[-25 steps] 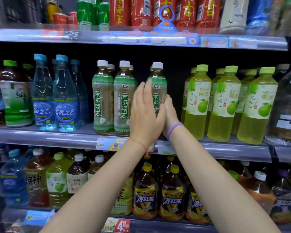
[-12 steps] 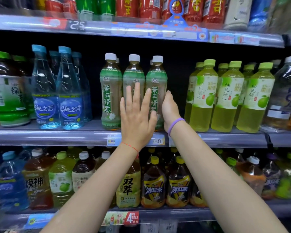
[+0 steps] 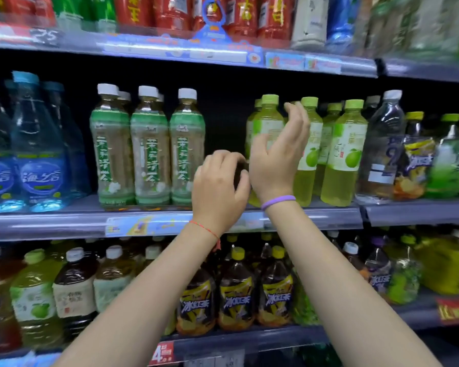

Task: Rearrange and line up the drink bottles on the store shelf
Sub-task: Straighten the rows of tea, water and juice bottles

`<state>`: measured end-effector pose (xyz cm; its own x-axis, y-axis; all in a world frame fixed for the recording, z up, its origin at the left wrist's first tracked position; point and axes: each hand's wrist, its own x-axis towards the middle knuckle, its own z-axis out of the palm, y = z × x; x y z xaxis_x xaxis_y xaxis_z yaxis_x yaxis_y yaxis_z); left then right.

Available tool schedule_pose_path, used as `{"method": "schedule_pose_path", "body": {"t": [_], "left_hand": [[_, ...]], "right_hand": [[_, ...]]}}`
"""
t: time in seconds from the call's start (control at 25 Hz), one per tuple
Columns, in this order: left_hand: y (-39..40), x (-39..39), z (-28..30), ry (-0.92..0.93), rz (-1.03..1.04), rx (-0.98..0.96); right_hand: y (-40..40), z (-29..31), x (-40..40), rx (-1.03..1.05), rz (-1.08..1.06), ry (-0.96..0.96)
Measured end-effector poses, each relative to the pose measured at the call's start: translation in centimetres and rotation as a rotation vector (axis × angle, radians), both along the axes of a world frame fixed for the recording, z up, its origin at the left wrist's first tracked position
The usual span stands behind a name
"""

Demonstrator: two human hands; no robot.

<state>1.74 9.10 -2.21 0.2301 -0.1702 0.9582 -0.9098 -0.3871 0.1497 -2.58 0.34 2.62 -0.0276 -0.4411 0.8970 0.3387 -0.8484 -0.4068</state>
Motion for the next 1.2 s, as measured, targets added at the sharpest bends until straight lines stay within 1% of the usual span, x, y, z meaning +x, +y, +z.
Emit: {"method": "schedule_pose_path", "body": {"t": [0.08, 0.16, 0.24, 0.32, 0.4, 0.52, 0.6, 0.68, 0.88, 1.2], "left_hand": [[-2.9, -0.9, 0.0, 0.125, -0.009, 0.024], [-5.4, -1.8, -0.1, 0.218, 0.024, 0.034], [-7.7, -2.4, -0.2, 0.26, 0.056, 0.023], [-9.3, -2.7, -0.6, 0.267, 0.087, -0.01], [-10.4, -2.8, -0.9, 0.265, 0.136, -0.055], [-10.9, -3.0, -0.7, 0.316, 0.183, -0.095], [-10.8, -2.9, -0.3, 0.406, 0.172, -0.121], [-10.7, -2.8, -0.1, 0.481, 0.143, -0.154], [-10.8, -2.2, 0.0, 0.476, 0.154, -0.21], [-9.0, -1.1, -0.2, 0.425, 0.156, -0.181]], "right_hand": [[-3.0, -0.2, -1.1, 0.058, 0.019, 0.039], [-5.8, -0.5, -1.8, 0.127, 0.092, 0.086], [-8.3, -0.9, -2.4, 0.196, 0.181, 0.184], [-10.0, -1.5, -2.3, 0.243, 0.288, 0.318], [-11.2, -2.0, -2.0, 0.3, 0.393, 0.394], [-12.4, -2.2, -1.5, 0.49, 0.591, 0.417], [-13.3, -2.1, -0.9, 0.593, 0.703, 0.409], [-14.0, -1.9, -0.4, 0.656, 0.768, 0.416], [-13.3, -1.8, 0.8, 0.643, 0.822, 0.454], [-11.5, -1.7, 1.4, 0.652, 0.88, 0.462]]}}
